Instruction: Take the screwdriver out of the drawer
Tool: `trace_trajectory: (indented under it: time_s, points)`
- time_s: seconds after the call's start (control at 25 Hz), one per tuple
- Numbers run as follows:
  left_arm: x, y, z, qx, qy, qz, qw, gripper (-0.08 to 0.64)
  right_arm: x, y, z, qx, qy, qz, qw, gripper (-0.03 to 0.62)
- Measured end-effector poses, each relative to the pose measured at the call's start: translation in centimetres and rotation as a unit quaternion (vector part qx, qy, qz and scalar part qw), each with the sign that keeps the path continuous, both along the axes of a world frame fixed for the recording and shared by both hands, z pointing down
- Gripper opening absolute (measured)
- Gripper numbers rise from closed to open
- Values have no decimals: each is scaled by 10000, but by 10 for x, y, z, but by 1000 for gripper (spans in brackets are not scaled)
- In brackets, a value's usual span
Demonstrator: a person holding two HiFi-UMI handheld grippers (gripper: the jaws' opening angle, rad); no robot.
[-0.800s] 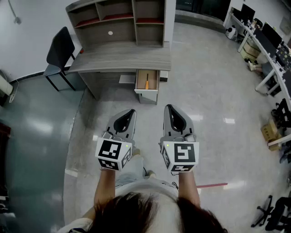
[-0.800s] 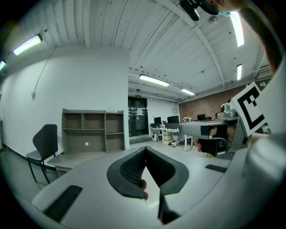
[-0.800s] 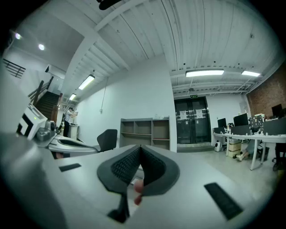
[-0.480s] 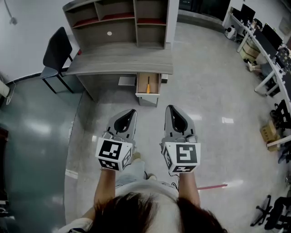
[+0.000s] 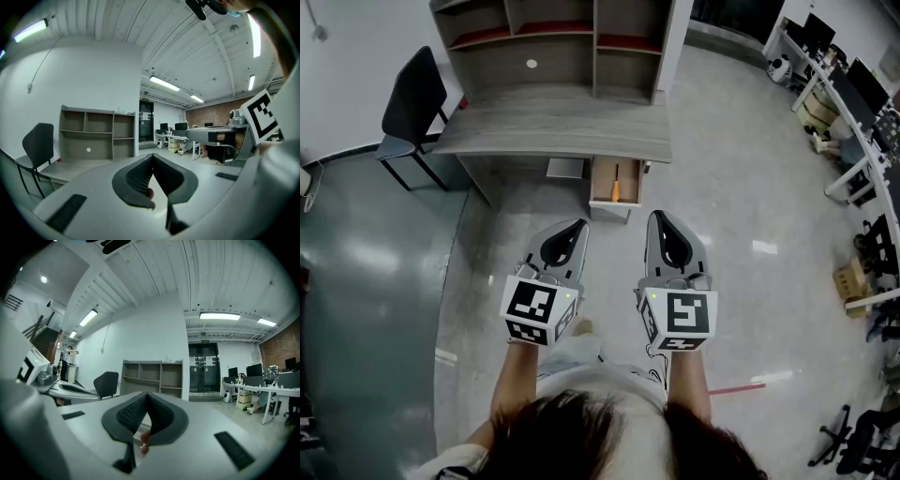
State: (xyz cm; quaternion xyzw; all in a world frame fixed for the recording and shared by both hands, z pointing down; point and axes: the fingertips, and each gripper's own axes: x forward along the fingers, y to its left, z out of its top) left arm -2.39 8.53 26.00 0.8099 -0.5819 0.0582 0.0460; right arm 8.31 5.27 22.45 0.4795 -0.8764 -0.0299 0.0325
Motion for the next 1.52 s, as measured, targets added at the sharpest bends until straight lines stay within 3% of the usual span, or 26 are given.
trace_trajectory:
  time_s: [0.24,0.48,0.92,1.52]
  points:
    - [-27,-25,1,1,18,220,9998,17,-38,-24,6,-73,263,25,9996,26]
    - [-45,-47,1,-2,72,403,9992,17,-61,-41,11,-329,105,7,9994,28]
    - [-53,-86,15,-121,116,412,9990,17,-61,-85,33,-666,7,203,9976,28]
    - [-64,-216,41,-387,106,200,9990,17,-64,-212,82,-1219,224,45,9923,28]
